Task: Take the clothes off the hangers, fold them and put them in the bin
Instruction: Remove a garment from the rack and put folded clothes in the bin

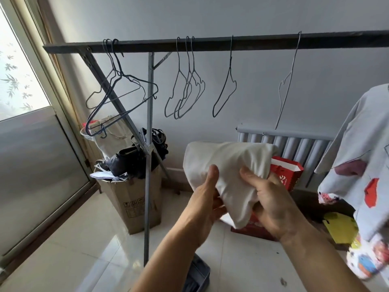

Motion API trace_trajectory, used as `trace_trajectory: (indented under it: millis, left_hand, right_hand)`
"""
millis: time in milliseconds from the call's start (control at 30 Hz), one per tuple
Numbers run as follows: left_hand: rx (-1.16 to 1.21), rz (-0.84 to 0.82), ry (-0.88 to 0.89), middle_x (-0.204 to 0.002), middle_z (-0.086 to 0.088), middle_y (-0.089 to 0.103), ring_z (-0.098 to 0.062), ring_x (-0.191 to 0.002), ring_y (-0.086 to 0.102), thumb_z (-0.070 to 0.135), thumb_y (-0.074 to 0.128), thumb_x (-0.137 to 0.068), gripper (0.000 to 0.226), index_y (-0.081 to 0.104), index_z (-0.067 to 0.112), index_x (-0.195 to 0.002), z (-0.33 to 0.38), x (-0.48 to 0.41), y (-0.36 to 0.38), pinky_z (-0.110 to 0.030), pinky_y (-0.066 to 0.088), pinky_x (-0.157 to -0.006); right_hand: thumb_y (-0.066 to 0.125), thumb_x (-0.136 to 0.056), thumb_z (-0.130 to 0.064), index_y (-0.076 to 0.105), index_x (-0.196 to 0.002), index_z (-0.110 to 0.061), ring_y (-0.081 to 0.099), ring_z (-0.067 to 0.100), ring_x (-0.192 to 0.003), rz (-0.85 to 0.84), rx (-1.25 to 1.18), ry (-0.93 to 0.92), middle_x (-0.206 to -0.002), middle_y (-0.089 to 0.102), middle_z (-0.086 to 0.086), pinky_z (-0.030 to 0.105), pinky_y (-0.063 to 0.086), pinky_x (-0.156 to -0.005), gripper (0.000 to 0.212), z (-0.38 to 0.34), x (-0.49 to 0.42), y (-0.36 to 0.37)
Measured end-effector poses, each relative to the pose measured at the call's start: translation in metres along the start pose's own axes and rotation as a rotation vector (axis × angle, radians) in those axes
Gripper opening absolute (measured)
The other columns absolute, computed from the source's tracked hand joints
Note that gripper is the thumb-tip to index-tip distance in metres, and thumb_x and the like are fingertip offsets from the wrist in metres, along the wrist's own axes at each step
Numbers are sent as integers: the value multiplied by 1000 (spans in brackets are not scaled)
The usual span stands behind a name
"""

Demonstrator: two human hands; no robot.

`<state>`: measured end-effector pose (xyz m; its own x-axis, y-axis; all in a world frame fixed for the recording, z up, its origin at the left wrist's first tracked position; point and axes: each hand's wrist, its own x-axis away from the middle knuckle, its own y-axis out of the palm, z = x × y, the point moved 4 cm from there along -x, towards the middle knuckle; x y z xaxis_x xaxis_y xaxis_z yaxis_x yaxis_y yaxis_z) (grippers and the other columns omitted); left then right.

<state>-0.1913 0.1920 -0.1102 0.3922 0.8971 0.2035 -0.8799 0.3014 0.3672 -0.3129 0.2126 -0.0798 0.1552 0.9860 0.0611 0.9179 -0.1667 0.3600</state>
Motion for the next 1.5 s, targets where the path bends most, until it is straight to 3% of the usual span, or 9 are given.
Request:
trace_trajectory:
  millis: [133, 333, 700, 867, 967, 1033, 1200, 1300, 1500]
  left_hand:
    - [347, 53, 70, -116, -18, 70, -31, -110, 67, 53, 62, -77, 66, 64, 4, -121, 5, -1, 2, -48, 49, -101]
    - [363, 213, 222, -101, -17, 74, -28, -89, 73, 21, 73, -76, 40, 68, 3, -111, 11, -7, -9, -41, 60, -80]
    - [22, 200, 367, -103, -17, 74, -32, -94, 72, 17, 78, -76, 40, 65, 5, -112, 38, -15, -30, -40, 58, -77]
    - [-77, -20, 362, -109, -20, 71, -35, -99, 70, -2, 83, -66, 59, 58, 1, -120, 33, -14, -25, -42, 58, -78]
    - [-430, 49, 480, -104, -10, 73, -30, -97, 71, 7, 82, -68, 53, 61, 13, -116, 43, -17, -33, -46, 59, -80]
    - [-710, 41, 527, -101, -1, 73, -22, -95, 70, 12, 78, -69, 52, 59, 23, -116, 52, -17, -33, -47, 58, -83]
    - [-1171, -61, 494, -96, 10, 69, -14, -92, 63, 20, 68, -67, 61, 53, 38, -124, 59, -12, -25, -41, 53, -84]
    - [-1298, -131, 467, -98, 12, 69, -15, -94, 63, 21, 64, -69, 67, 46, 47, -128, 62, -9, -22, -41, 53, -83]
    - [-1331, -195, 444, -105, 22, 67, -5, -101, 62, 21, 73, -69, 74, 44, 55, -128, 69, -3, -25, -34, 51, -90]
  right_hand:
    - [53, -96, -16, 58, -125, -17, 71, 24, -100, -56, -106, 57, -110, 74, 6, 47, 54, -89, 30, 17, 5, 8]
    - [54, -93, -15, 56, -128, -20, 70, 23, -103, -101, -185, 81, -114, 72, 5, 42, 55, -87, 36, 37, 11, 12]
    - [82, -67, -40, 74, -103, -17, 66, 29, -107, -19, -249, 64, -112, 72, 7, 54, 41, -100, 43, 32, -4, -14]
    - [76, -64, -19, 66, -110, -11, 69, 31, -99, 103, -141, 77, -103, 75, 10, 55, 49, -97, 48, 30, -11, -28]
    - [83, -63, -22, 50, -129, -15, 65, 26, -104, 235, 89, 6, -118, 65, 9, 40, 56, -82, 74, 30, -14, -38]
    - [78, -78, -20, 42, -136, -26, 56, 16, -113, 295, 281, -127, -126, 54, -2, 22, 47, -72, 69, 19, -13, -38]
    - [69, -83, -44, 42, -131, -48, 37, 1, -129, 57, 559, -474, -138, 42, -16, 24, 36, -96, 55, -19, -11, -14]
    - [69, -75, -58, 40, -130, -52, 28, 1, -134, -115, 727, -451, -148, 33, -16, 25, 29, -99, 63, -31, -17, -8]
    - [68, -72, -46, 63, -81, -32, 53, 8, -120, -318, 760, -386, -121, 62, -20, 43, 51, -93, 18, -41, -21, -5]
